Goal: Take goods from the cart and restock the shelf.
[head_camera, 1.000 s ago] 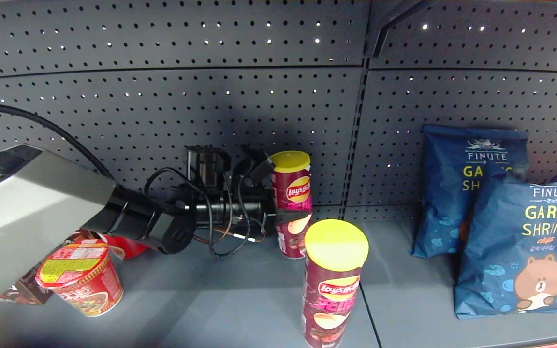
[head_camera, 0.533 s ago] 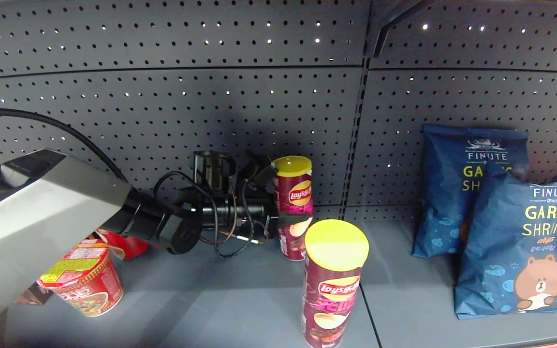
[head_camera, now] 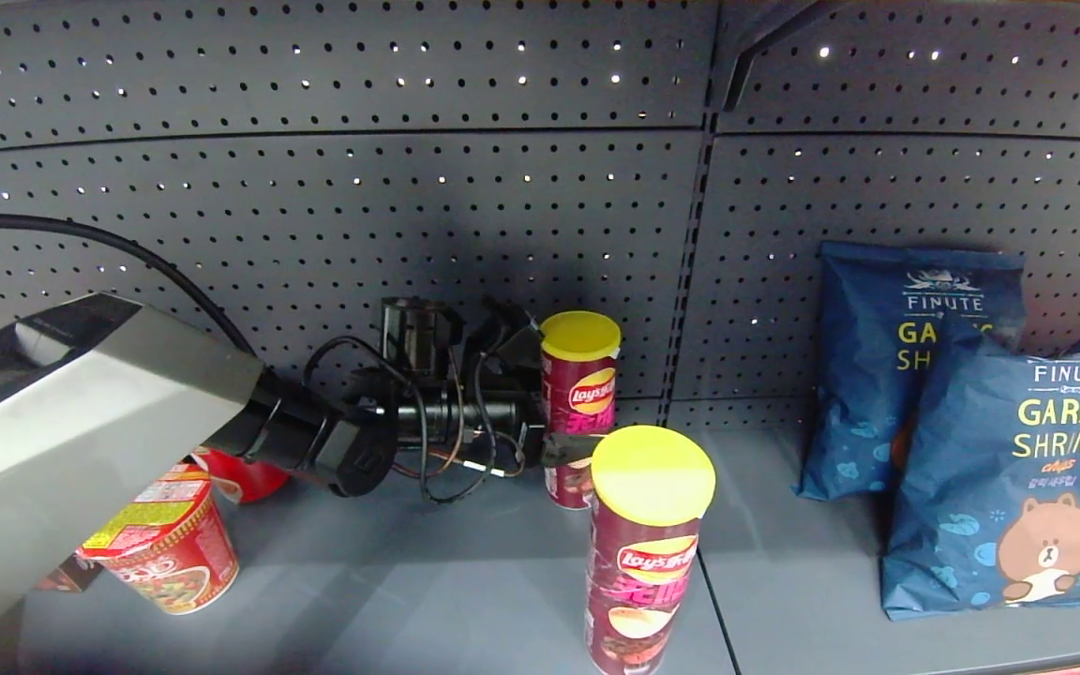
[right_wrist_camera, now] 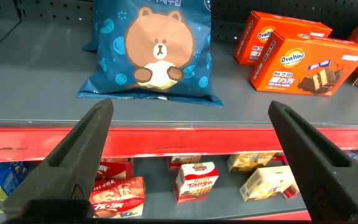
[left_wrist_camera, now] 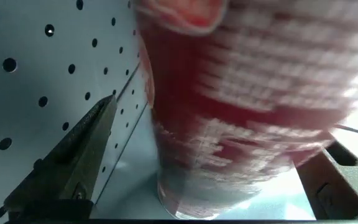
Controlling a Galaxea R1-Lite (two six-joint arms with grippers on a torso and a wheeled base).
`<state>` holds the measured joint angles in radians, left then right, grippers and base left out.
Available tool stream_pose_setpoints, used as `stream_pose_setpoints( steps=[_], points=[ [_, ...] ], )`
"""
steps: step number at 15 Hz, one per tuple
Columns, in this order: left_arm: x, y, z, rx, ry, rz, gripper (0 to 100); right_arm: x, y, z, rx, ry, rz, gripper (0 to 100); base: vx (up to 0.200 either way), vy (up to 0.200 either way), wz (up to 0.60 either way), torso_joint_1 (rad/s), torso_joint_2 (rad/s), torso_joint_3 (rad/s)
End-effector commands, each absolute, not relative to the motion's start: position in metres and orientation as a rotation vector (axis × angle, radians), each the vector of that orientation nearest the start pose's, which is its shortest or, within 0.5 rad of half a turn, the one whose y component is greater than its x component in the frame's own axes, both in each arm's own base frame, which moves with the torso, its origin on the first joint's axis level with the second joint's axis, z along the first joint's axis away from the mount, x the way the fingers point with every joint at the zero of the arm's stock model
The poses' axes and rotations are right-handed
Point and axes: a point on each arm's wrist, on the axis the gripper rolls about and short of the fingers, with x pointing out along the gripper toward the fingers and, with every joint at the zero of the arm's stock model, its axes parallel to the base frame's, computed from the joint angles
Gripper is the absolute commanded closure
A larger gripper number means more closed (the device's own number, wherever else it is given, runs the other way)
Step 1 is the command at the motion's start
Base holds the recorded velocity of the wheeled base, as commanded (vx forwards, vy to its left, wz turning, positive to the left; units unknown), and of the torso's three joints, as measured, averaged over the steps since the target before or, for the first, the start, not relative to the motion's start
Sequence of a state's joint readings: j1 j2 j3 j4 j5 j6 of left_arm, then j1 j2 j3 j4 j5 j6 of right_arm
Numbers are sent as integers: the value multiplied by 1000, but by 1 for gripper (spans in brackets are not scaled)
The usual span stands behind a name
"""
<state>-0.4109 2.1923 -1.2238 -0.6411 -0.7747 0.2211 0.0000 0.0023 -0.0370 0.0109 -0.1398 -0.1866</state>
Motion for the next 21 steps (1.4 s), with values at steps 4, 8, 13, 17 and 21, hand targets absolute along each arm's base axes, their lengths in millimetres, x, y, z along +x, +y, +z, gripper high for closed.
stream_pose_setpoints(
  steps=[4,8,13,17,21],
  points=[
    [374,-178,120,135,205,-1200,0,-26,-3,85,-185,-8,-141,0,0,0,0,0,0,0],
    [355,-159,125,172,203,-1174,0,-26,-3,85,-185,-8,-141,0,0,0,0,0,0,0],
    [336,-134,144,173,185,-1125,0,-26,-3,85,-185,-8,-141,0,0,0,0,0,0,0],
    [317,-119,139,210,216,-1068,0,-26,-3,85,-185,-8,-141,0,0,0,0,0,0,0],
    [284,-108,135,242,276,-935,0,-26,-3,85,-185,-8,-141,0,0,0,0,0,0,0]
  ],
)
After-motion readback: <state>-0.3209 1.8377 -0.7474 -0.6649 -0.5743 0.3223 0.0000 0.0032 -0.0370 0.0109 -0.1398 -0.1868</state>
